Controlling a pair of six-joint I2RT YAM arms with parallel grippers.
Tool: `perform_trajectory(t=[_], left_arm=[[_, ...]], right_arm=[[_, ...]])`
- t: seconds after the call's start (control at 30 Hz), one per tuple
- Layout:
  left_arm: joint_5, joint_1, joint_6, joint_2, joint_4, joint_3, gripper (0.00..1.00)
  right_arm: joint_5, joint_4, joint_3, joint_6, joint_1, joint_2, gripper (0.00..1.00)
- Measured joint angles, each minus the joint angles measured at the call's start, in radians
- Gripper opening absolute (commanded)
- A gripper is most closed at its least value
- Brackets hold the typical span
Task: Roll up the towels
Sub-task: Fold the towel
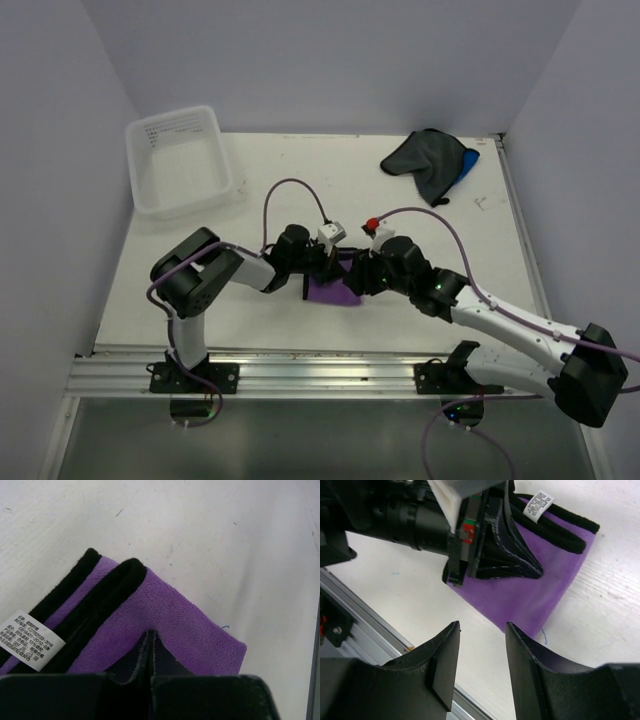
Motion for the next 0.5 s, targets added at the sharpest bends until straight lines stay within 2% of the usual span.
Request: perform_trajectory(t=[0.13, 0.2, 0.3, 0.37, 0.5], left_arm=[[0.01, -0.011, 0.011, -0.001, 0.028, -0.019, 0.0], [0.01, -0.011, 0.013, -0.006, 0.032, -0.026, 0.0], [-0.002, -0.011, 0.017, -0.032, 0.019, -0.035, 0.0], [-0.013, -0.011, 0.016, -0.061, -0.006, -0.035, 0.0], [-0.06, -0.011, 0.015, -0.156, -0.083, -0.026, 0.0]], right_arm=[[0.026, -0.017, -0.07, -0.021, 0.0, -0.064, 0.43], [0.037, -0.022, -0.095, -0.026, 0.0, -0.093, 0.37], [0.069, -0.023, -0.116, -0.029, 0.0, -0.114, 0.1], [0.089, -0.023, -0.117, -0.021, 0.0, -0.1, 0.0], [0.113, -0.026, -0.098, -0.003, 0.0, 0.006, 0.0]])
